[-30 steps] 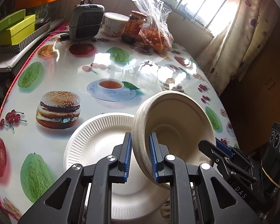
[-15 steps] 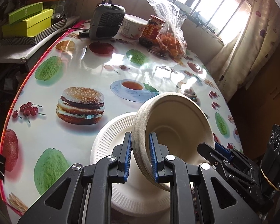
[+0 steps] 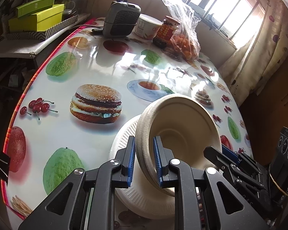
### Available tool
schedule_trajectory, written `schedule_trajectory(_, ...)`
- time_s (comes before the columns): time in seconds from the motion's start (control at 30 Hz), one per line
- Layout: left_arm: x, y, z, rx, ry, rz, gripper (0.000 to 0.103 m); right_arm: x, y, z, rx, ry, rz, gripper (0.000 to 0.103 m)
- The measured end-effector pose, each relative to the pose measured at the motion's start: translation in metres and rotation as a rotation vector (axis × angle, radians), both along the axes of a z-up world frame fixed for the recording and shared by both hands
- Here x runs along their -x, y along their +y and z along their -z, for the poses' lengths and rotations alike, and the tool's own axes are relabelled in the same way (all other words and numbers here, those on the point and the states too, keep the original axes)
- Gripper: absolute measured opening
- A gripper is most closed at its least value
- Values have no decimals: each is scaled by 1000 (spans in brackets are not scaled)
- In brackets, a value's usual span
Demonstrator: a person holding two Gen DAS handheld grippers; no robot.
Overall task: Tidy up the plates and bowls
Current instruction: 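Lower the bowl stack onto the white plate stack with both tools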
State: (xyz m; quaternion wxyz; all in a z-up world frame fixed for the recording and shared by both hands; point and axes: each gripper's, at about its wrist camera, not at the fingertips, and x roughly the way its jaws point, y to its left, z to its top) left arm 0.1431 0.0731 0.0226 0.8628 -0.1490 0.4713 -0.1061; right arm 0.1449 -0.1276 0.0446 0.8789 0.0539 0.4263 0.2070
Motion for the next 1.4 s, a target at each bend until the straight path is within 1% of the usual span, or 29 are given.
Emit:
schedule_trajectory(0.47,0,2,4,2,4,-1,19,-1,2,2,0,3,0,27)
schedule_trajectory(1.03,-2,1,4,-15,0,-4,20,-1,2,1,1,1,-1,28)
schedule_trajectory(1.13,-2,2,4,-17,1,-7,22,-1,2,1,1,1,2,32)
schedule_trajectory(1.23,-2,4,4,-17,-1,-10,27,-2,2,1,1,-1,2,33)
schedule_trajectory(1.33,-1,2,2,-15,-9,-9,33,-1,2,1,1,-1,2,36)
schedule_trajectory(1.4,-1,2,2,-15,-13,-5,34,-1,2,1,1,0,2,37)
